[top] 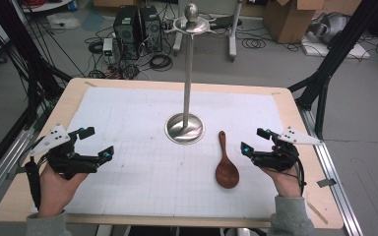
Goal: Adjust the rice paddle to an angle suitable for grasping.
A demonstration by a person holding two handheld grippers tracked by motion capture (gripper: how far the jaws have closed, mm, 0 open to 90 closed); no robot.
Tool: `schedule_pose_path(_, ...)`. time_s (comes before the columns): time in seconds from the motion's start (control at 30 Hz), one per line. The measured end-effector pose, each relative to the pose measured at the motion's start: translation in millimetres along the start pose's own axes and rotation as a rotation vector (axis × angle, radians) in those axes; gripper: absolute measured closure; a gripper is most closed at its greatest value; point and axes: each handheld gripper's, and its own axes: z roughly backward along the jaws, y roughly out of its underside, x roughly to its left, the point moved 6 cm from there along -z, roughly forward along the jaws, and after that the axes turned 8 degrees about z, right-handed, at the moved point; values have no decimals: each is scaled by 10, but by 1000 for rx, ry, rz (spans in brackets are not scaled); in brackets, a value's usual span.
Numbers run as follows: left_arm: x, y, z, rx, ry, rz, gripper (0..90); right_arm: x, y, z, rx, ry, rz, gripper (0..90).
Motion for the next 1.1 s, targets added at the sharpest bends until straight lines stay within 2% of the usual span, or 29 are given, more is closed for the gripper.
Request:
schedule_pose_path(0.13, -5, 2, 13, -1, -1, -2, 17, 21, 17, -48, 19, -1, 16, 145)
schedule_pose_path(0.23, -11, 4, 18, -2, -2, -1, 18, 35, 34, -93, 28, -15, 9, 163)
schedule_pose_path(0.3, -9, 14, 23, 2, -4, 0, 17, 67, 52, -143, 42, -49, -3, 219)
schedule_pose_path(0.4, 5, 44, 25, 14, -10, 0, 17, 90, 78, -198, 65, -63, -4, 313)
schedule_pose_path(0.43, 5, 44, 25, 14, -10, 0, 17, 90, 78, -198, 65, -63, -4, 313)
schedule_pose_path(0.47, 11, 57, 29, 18, -14, 1, 17, 106, 101, -234, 88, -66, 7, 412)
schedule_pose_path(0.5, 11, 57, 29, 18, -14, 1, 18, 114, 112, -253, 96, -63, 17, 456)
schedule_pose_path(0.57, 16, 69, 44, 21, -17, 2, 17, 124, 138, -296, 107, -57, 38, 529)
schedule_pose_path(0.67, 19, 78, 59, 21, -20, 4, 17, 132, 186, -375, 142, -55, 40, 631)
schedule_pose_path(0.73, 23, 86, 65, 24, -21, 4, 18, 134, 215, -418, 146, -48, 49, 733)
schedule_pose_path(0.77, 23, 86, 65, 24, -21, 4, 17, 134, 215, -418, 146, -48, 49, 733)
schedule_pose_path(0.8, 28, 95, 70, 25, -22, 7, 17, 138, 249, -460, 149, -52, 46, 815)
schedule_pose_path(0.87, 35, 100, 74, 26, -24, 7, 17, 156, 287, -504, 172, -67, 41, 877)
schedule_pose_path(1.1, 44, 114, 80, 30, -28, 10, 17, 230, 381, -644, 230, -104, 57, 894)
